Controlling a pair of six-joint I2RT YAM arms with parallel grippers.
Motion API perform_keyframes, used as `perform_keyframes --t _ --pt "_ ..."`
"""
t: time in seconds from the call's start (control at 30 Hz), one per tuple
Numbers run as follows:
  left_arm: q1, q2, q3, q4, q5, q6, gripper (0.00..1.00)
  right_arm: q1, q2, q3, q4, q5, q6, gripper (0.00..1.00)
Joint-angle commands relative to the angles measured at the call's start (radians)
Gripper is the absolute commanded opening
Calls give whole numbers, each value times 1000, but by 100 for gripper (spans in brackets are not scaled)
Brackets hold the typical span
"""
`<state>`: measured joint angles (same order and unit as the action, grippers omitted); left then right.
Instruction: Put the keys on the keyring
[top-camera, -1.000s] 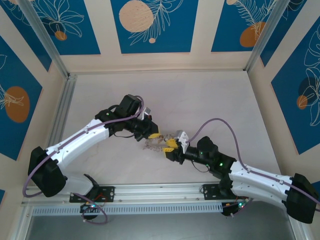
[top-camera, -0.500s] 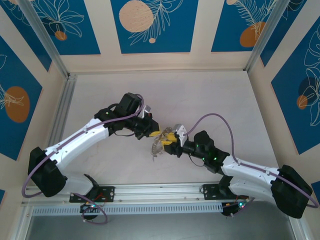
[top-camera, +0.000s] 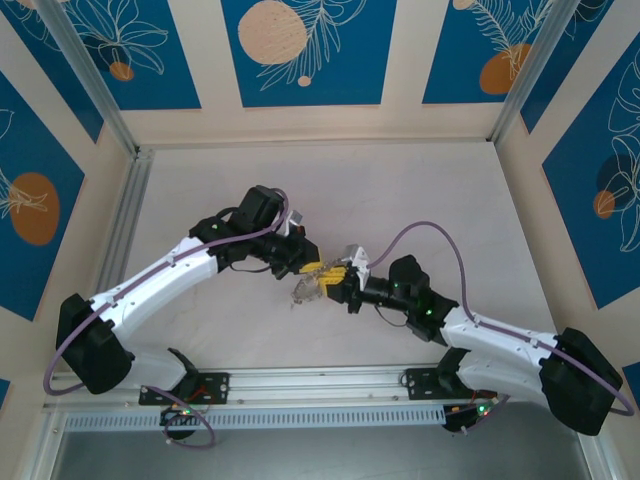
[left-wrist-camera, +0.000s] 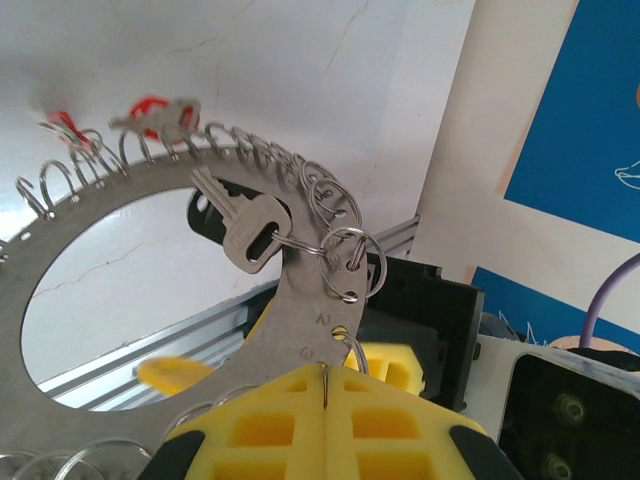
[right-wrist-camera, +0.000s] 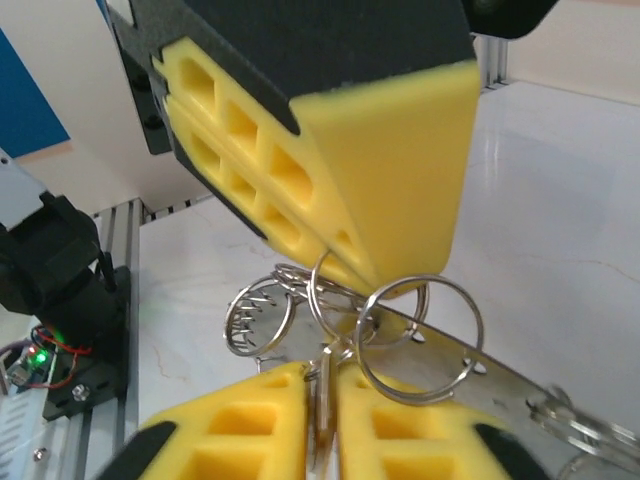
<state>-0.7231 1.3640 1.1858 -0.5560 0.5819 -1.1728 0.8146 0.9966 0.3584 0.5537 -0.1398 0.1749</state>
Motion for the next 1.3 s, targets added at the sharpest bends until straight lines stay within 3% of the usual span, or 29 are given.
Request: perform_keyframes --t 0.0,0.17,0.7,1.2,1.27 --pt "-10 -26 10 23 10 -13 0 -12 4 38 5 0 -2 6" --pt "-9 -29 18 -8 7 3 0 -47 3 42 -41 26 4 1" --pt "-10 -13 49 -52 0 19 0 -132 -5 49 -86 42 -6 0" --pt "-8 10 43 -96 52 85 0 -129 16 90 -124 13 -46 6" --pt "-6 -1 13 -62 58 65 0 -129 14 98 -144 11 -47 12"
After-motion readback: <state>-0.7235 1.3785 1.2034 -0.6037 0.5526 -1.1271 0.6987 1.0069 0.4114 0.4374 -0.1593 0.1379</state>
